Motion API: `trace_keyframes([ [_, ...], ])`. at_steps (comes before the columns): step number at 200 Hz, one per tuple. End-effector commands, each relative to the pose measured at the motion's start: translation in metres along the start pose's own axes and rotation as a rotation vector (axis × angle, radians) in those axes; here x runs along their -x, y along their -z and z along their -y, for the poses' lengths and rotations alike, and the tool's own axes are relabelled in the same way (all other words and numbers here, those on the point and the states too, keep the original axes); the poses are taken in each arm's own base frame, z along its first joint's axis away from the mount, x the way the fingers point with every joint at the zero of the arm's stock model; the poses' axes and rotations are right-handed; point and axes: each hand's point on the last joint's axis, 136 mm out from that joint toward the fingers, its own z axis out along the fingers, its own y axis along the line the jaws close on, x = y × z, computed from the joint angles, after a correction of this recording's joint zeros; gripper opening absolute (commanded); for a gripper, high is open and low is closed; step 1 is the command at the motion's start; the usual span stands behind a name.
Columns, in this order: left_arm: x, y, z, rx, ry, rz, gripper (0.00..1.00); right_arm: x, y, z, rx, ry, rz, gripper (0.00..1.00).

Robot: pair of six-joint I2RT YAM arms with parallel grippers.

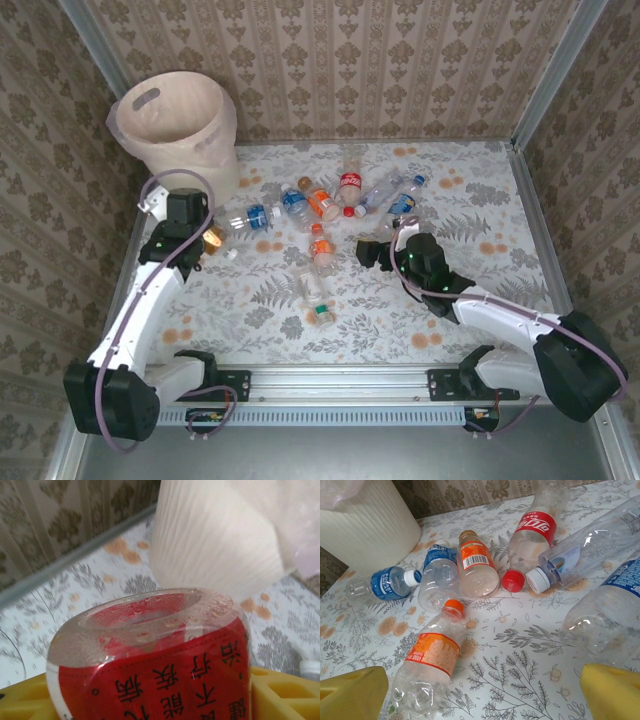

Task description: Put the plastic bottles in the bin

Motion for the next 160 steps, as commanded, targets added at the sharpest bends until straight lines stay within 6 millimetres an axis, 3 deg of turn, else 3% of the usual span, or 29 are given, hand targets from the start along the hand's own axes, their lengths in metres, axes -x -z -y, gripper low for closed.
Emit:
trace_keyframes([
  [1,0.050,0.023,-0.002,0.028,-0.068,0.136,0.68,0.015,-0.003,-0.016,0.049,0.020,0.031,1.00],
  [44,0.129,0.061,0.008,0.049,-0.090,0.351,0.68,0.015,-0.007,-0.021,0.063,0.023,0.016,1.00],
  [82,0.184,0.082,0.024,0.051,-0.103,0.487,0.68,0.018,-0.007,-0.022,0.062,0.033,0.026,1.00],
  [125,0.234,0.079,0.063,0.021,-0.197,0.577,0.69,0.020,-0.007,-0.022,0.063,0.037,0.032,1.00],
  [160,0.267,0.065,0.088,0.018,-0.297,0.622,0.69,0.021,-0.003,-0.021,0.062,0.035,0.038,1.00],
])
